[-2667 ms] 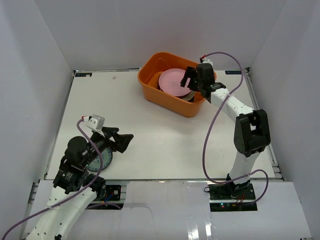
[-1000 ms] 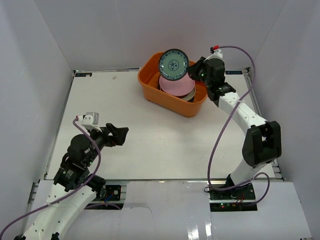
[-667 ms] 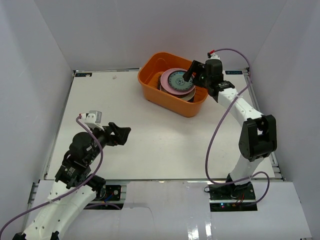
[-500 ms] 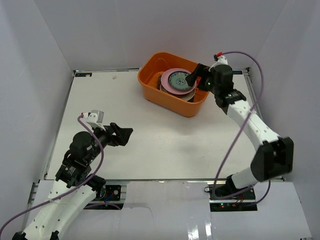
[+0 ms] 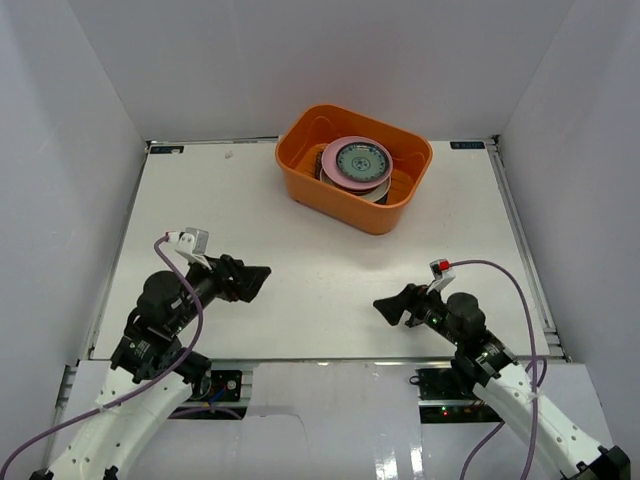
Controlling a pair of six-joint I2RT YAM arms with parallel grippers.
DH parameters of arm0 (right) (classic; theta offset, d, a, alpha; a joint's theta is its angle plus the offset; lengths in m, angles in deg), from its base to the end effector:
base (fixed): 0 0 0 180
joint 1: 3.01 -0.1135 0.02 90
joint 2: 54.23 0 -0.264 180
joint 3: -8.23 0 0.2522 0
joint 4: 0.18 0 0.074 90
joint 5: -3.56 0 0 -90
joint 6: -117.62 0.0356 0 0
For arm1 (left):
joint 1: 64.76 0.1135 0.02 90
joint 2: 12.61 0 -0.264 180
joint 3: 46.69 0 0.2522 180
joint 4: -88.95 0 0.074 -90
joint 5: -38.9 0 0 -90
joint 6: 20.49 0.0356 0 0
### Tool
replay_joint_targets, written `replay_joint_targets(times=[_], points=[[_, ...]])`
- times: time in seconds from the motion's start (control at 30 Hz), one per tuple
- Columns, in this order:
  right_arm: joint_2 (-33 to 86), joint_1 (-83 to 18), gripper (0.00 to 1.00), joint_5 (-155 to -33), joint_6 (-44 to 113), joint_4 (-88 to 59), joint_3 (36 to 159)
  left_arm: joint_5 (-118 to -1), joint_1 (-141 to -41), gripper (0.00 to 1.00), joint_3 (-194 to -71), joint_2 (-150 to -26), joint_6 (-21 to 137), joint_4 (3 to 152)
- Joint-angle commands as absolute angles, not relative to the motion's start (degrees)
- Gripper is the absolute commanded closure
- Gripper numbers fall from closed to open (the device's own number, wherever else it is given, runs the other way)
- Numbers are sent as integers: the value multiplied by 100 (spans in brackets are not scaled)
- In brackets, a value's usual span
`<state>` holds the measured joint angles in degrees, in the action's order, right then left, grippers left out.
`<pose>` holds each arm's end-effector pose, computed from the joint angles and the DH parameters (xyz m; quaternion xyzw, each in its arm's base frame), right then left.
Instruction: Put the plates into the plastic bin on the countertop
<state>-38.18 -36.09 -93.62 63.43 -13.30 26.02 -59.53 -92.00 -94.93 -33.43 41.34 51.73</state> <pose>0.1028 0.0723 0.1726 -0.0213 0.7729 0.3976 0.4940 0.0907 -0.0526 0.3049 0.0411 0.7632 -0.3484 0.5426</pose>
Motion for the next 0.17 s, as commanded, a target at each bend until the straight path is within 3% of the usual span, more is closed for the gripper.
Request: replay_joint_targets(times=[0.0, 0.13], points=[[-4585, -3641, 10, -9402, 6630, -1385, 2426, -6402, -9235, 2, -9131, -3388, 3682, 5400], [-4291, -3649, 10, -8550, 5586, -1710, 4092, -6439, -9227, 2, -9498, -3650, 3856, 6225]])
